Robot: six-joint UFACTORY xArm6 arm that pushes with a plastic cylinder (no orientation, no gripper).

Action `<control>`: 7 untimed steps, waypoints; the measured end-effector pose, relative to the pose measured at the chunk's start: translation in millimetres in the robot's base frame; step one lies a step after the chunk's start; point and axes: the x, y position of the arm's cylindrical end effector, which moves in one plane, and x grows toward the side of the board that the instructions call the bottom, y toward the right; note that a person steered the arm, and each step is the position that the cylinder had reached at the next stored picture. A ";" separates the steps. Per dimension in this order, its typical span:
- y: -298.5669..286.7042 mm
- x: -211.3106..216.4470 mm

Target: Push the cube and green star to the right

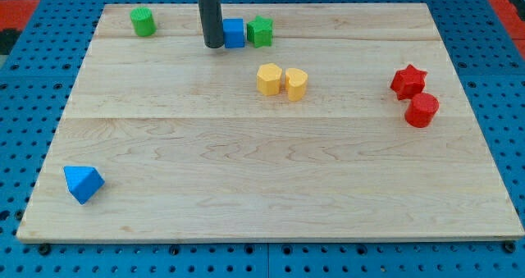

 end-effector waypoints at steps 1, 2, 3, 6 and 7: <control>0.0 -4.9; 0.0 -7.3; -5.8 -9.4; -16.9 -24.2; 3.9 -24.4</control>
